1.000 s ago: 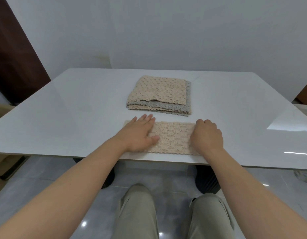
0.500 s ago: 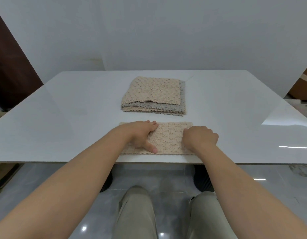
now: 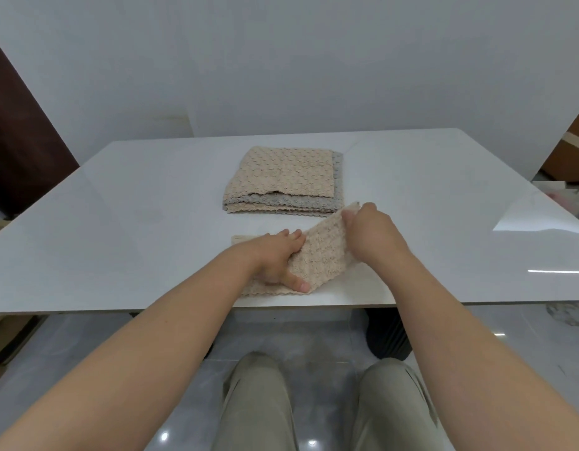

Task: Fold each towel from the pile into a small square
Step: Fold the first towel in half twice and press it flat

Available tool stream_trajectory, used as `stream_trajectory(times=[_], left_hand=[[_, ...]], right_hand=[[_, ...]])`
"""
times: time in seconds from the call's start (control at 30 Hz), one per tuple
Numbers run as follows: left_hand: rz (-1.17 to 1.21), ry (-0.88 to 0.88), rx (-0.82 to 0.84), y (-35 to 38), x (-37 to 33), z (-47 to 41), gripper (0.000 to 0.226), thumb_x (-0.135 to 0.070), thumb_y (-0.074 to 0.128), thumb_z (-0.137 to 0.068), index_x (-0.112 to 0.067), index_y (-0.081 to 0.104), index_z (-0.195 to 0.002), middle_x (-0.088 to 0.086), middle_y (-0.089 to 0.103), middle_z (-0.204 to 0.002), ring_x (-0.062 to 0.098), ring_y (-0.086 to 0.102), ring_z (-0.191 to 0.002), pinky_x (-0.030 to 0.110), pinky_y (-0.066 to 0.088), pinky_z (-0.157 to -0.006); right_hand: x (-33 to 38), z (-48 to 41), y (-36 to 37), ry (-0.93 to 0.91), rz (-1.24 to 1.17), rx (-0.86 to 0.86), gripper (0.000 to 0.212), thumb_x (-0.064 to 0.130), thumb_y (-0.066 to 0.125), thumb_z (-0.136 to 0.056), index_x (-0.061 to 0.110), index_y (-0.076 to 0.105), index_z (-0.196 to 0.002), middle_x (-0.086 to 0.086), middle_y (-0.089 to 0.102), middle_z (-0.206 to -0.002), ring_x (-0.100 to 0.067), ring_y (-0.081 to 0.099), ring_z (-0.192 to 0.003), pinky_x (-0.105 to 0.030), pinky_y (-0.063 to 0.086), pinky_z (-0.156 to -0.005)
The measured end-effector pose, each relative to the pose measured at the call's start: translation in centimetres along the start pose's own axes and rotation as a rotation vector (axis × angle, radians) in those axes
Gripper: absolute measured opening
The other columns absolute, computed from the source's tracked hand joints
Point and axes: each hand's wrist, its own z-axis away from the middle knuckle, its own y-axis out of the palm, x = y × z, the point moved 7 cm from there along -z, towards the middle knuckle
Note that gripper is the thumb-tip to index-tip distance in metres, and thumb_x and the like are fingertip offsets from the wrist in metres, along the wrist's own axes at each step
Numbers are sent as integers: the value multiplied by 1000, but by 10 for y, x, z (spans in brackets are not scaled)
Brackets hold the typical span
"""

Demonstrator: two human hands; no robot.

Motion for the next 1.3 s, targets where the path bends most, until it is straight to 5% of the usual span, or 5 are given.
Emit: stream_trajectory(times=[0.3, 0.63, 0.9, 1.03, 1.3], left_hand=[[143, 72, -103, 13, -33, -11, 120, -75, 61, -81, -16, -7, -162, 2, -8, -170, 21, -11, -156, 47, -6, -125], [1300, -125, -501, -58, 21, 15, 42, -32, 70, -95, -6, 64, -127, 10, 73, -113, 25, 76, -88, 37, 62, -83], [967, -210, -475, -75, 6, 10, 39, -42, 80, -83, -6, 68, -73, 6, 72, -69, 21, 73, -61, 28, 60, -55], [927, -308, -498, -72, 20, 7, 9, -3, 70, -87, -8, 74, -81, 12, 74, -83, 23, 72, -67, 30, 60, -54], [1134, -333, -364, -43, 55, 10, 7, -12, 67, -96, -12, 71, -102, 4, 69, -91, 18, 63, -80, 38, 60, -81]], right_hand=[[8, -6, -17, -1, -78, -84, 33, 47, 41, -105, 14, 40, -106, -12, 63, -109, -29, 57, -87, -37, 42, -68], [28, 14, 1, -153, -323, 3, 47, 36, 71, -91, 19, 43, -125, 0, 59, -106, -19, 61, -91, -26, 41, -62], [34, 43, 32, -209, -485, 0, 42, 17, 69, -90, 27, 46, -124, 14, 57, -91, -3, 59, -77, -22, 50, -62], [34, 51, 42, -233, -529, -84, 33, 15, 70, -88, 28, 52, -112, 11, 60, -97, 2, 58, -82, -12, 42, -64], [64, 74, 71, -655, -332, -266, 26, -1, 65, -84, 12, 69, -106, 0, 62, -101, -16, 55, -95, -21, 44, -83]])
